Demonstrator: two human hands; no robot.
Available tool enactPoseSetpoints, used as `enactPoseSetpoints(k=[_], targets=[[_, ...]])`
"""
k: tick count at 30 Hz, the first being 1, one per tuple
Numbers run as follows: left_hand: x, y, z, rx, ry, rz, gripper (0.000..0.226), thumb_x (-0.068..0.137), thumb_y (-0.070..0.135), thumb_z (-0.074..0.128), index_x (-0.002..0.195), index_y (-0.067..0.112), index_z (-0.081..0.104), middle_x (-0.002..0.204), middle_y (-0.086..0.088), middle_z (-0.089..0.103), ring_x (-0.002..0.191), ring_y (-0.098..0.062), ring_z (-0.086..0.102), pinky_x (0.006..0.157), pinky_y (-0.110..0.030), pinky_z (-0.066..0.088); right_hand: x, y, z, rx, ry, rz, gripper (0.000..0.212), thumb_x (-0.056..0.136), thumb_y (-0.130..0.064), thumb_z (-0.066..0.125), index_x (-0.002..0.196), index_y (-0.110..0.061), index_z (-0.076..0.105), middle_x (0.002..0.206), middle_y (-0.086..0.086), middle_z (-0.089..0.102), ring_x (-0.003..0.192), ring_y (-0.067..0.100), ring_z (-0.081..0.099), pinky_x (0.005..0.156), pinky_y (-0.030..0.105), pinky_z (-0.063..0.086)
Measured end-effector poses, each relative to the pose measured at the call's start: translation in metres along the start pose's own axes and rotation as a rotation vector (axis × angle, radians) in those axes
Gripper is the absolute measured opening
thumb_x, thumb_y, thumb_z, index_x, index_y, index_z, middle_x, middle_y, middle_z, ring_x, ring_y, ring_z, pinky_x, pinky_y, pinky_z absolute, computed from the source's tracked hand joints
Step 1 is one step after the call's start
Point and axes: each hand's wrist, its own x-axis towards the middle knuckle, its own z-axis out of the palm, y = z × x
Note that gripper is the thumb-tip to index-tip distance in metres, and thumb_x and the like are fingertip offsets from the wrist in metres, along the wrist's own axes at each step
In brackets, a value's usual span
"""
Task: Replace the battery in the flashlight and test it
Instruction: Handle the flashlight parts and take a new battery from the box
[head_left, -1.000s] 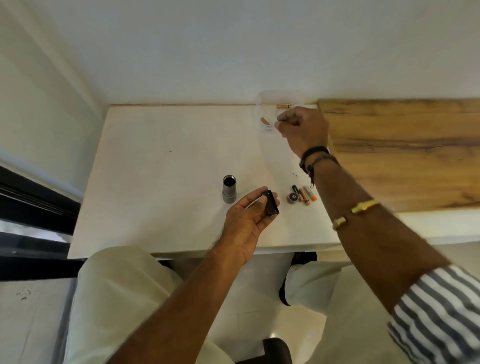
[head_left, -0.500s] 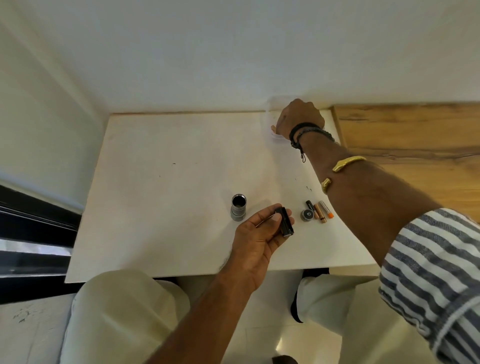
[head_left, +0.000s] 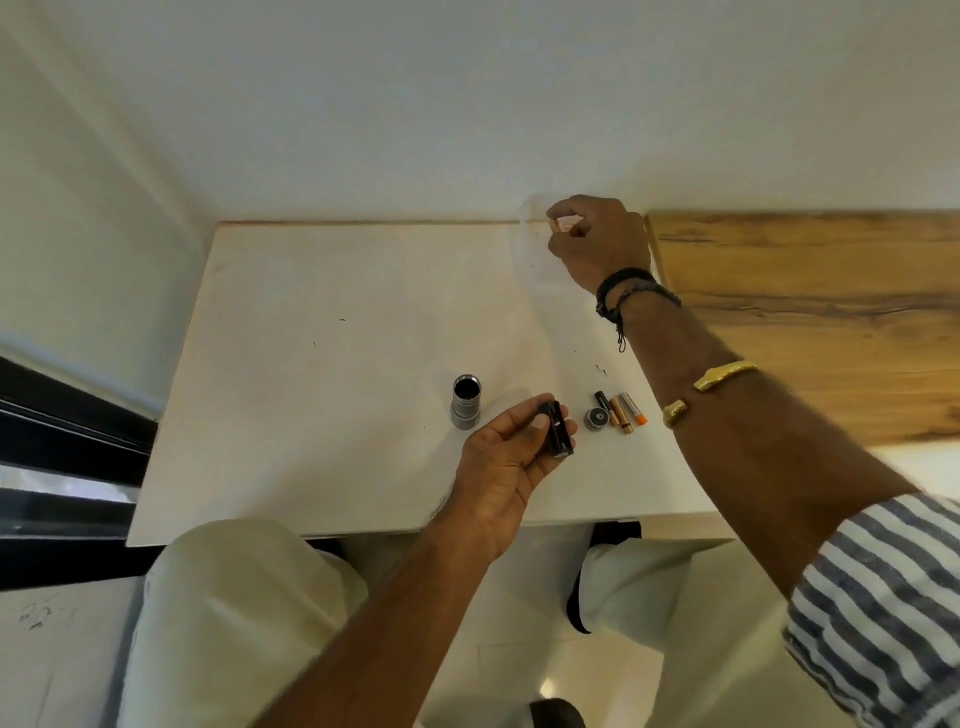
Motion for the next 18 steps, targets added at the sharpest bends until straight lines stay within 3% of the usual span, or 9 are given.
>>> enactPoseSetpoints(k=[5, 9, 12, 18], targets=[[-0.001, 0.002, 0.001, -0.019, -0.016, 0.013, 0.026, 0.095, 0.001, 0.057, 0.119, 0.0, 0.065, 0.113, -0.021, 0.072, 0.104, -0.031, 0.071, 0.085, -0.035, 0.059, -0.063, 0.004, -0.021, 0.321, 0.006, 0.046, 0.03, 0.082, -0.008, 0.067, 0.108, -0.021, 0.074, 0.081, 0.005, 0.074, 0.068, 0.019, 0.076, 0.068, 0.04, 0.066], [-0.007, 0.0, -0.001, -0.007, -0.025, 0.022, 0.024, 0.095, 0.0, 0.056, 0.117, 0.001, 0.066, 0.114, -0.022, 0.071, 0.105, -0.033, 0.07, 0.084, -0.036, 0.059, -0.128, 0.01, -0.032, 0.541, -0.067, 0.112, 0.03, 0.085, 0.0, 0.066, 0.108, -0.018, 0.071, 0.089, 0.015, 0.073, 0.073, 0.024, 0.078, 0.07, 0.04, 0.065], [-0.011, 0.0, -0.003, 0.04, -0.028, 0.036, 0.024, 0.095, 0.001, 0.058, 0.118, 0.0, 0.066, 0.114, -0.022, 0.071, 0.105, -0.033, 0.07, 0.086, -0.036, 0.059, -0.169, 0.019, -0.036, 0.652, -0.139, 0.141, 0.03, 0.088, 0.003, 0.065, 0.11, -0.016, 0.071, 0.081, 0.011, 0.072, 0.077, 0.028, 0.078, 0.072, 0.039, 0.064], [-0.02, 0.002, -0.006, 0.124, -0.033, 0.087, 0.027, 0.095, 0.0, 0.058, 0.121, 0.001, 0.065, 0.115, -0.022, 0.07, 0.104, -0.031, 0.07, 0.083, -0.035, 0.059, -0.213, 0.036, -0.042, 0.523, -0.125, 0.101, 0.025, 0.084, -0.005, 0.073, 0.104, -0.02, 0.074, 0.08, 0.001, 0.077, 0.074, 0.017, 0.073, 0.073, 0.037, 0.063]])
